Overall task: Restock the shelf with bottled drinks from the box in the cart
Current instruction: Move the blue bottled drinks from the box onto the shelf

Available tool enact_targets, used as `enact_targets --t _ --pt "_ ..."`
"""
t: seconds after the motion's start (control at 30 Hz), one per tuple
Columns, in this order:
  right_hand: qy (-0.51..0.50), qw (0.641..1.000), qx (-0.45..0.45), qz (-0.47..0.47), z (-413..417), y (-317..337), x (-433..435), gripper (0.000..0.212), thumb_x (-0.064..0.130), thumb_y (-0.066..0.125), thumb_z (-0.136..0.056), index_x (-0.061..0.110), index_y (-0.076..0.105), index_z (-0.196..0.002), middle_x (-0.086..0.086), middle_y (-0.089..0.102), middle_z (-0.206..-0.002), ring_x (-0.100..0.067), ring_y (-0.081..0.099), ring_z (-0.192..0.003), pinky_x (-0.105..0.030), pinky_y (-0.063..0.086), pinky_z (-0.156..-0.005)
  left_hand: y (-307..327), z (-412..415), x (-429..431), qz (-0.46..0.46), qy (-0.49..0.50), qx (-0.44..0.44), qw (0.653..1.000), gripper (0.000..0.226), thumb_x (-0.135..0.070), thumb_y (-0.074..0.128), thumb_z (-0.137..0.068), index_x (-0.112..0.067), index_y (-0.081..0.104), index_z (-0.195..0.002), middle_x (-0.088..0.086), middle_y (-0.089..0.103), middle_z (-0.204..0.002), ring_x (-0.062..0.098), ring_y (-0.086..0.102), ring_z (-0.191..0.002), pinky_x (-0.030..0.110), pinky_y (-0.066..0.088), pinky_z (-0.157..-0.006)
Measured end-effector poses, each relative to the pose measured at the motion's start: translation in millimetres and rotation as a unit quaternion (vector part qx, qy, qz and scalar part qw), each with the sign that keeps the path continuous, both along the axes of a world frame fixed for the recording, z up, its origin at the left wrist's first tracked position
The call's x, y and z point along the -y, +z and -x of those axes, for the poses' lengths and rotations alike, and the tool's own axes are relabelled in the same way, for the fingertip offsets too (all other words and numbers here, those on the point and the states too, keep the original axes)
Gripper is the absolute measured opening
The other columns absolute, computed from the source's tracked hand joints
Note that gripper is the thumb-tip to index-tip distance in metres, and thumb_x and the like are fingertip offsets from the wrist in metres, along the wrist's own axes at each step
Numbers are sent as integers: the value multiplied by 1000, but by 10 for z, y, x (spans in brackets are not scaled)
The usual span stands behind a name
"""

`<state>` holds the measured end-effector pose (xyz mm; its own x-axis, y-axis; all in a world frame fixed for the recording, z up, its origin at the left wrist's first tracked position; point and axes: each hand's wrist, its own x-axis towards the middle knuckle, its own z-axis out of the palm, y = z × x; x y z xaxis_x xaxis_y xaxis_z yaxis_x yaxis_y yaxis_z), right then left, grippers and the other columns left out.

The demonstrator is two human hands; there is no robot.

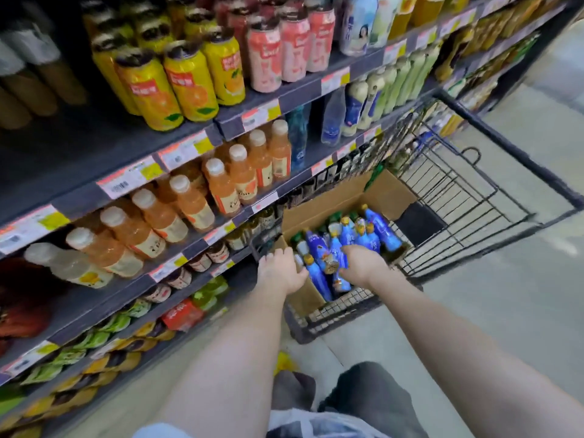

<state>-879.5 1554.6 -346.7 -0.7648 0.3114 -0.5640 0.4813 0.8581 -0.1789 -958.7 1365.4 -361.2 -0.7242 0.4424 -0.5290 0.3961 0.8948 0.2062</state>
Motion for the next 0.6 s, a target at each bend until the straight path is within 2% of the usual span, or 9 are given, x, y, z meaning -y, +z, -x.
enact_targets --t 0.07,0.23,0.3,0.37,0.43,0.5,0.6 --pt "5 1000 14 9 189 -105 -82 58 45 61 -90 12 54 -137 -10 58 -139 -33 55 -129 -44 49 -102 -121 95 -41 -2 28 23 999 63 -57 49 -96 -14 45 -142 13 55 -139 34 54 -128 45 41 -105" --pt "47 998 36 21 685 -443 -312 42 35 62 -90 12 58 -124 -12 64 -129 -33 60 -120 -41 52 -92 -455 319 -76 -9 144 71 987 76 -62 50 -93 -17 39 -153 9 51 -149 31 51 -135 47 39 -113" --pt "78 995 45 33 889 -586 -416 46 28 64 -89 12 56 -132 -11 65 -127 -32 61 -119 -40 53 -90 -618 339 -92 -7 193 88 977 77 -63 54 -90 -20 41 -152 6 53 -148 29 51 -135 46 38 -114" --pt "108 991 67 42 1103 -735 -520 51 23 67 -88 12 55 -137 -10 68 -118 -31 65 -109 -38 55 -84 -747 329 -132 -6 239 104 965 76 -62 58 -88 -22 43 -151 4 54 -148 27 51 -135 44 38 -115" --pt "134 985 85 58 1289 -913 -607 44 23 66 -88 11 61 -131 -10 70 -111 -30 67 -100 -37 56 -78 -843 280 -219 -9 299 123 946 78 -61 58 -88 -23 41 -153 5 54 -149 28 51 -135 44 40 -114" --pt "153 982 94 66 1408 -1084 -677 39 28 63 -92 8 62 -126 -14 70 -115 -33 66 -104 -38 54 -81 -898 218 -359 0 350 136 927 80 -61 58 -88 -24 36 -156 5 53 -150 29 51 -136 43 41 -114" --pt "170 976 110 84 1475 -1330 -770 39 31 58 -96 4 59 -124 -19 66 -121 -35 64 -110 -36 48 -79 -1020 146 -600 1 373 153 915 78 -56 63 -91 -24 36 -157 4 49 -155 27 50 -138 41 41 -115"
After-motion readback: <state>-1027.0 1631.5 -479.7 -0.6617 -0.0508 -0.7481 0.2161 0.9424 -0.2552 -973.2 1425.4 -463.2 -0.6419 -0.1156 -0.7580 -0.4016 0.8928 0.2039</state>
